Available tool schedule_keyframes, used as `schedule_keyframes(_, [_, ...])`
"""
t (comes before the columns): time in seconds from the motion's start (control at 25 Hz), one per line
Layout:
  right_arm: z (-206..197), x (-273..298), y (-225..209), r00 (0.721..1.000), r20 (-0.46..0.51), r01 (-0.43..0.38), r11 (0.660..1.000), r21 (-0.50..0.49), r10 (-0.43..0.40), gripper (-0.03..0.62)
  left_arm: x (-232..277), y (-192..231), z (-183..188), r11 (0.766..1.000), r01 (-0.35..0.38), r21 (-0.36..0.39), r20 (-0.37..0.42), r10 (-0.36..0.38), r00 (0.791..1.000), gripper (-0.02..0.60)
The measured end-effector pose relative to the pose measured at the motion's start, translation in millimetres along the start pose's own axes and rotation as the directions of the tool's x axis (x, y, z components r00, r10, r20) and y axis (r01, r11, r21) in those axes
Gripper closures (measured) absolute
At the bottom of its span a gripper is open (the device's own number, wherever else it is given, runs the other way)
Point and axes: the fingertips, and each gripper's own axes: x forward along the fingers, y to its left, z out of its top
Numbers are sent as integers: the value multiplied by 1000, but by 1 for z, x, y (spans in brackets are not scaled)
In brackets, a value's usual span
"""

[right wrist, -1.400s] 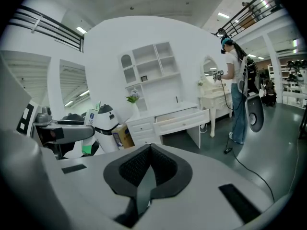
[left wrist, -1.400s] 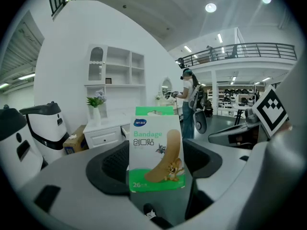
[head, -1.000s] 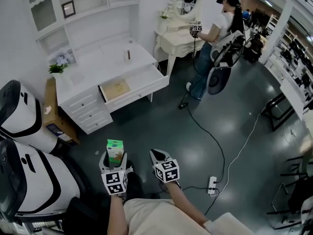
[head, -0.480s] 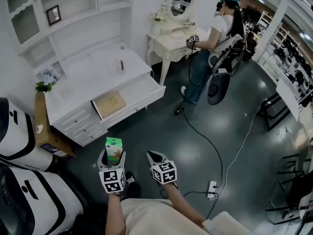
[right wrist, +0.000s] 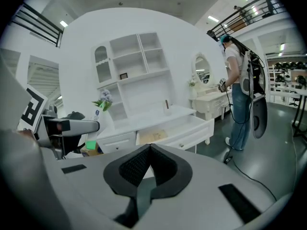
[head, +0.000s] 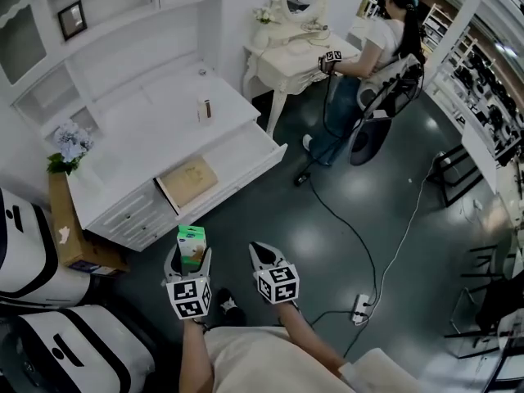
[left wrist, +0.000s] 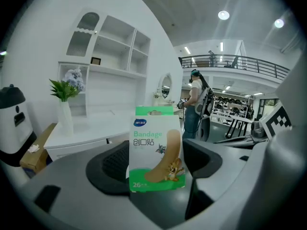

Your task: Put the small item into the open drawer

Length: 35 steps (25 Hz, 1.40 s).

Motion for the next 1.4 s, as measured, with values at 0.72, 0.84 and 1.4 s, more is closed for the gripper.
schedule_keyframes(0.72, [19,73,-14,997,-24,77,996,36,-76,569,76,51,22,998,65,-15,-11,-65,998,224])
schedule_keyframes(0.84, [33,99,-24,998,-28,57,998,37,-56,569,98,60,31,999,53,-8,-12,-53,999,224])
schedule_keyframes(1.4, [131,246,-59,985,-96,-152,986,-71,145,569,231,107,95,1000,-26,15,-47,27,999,224])
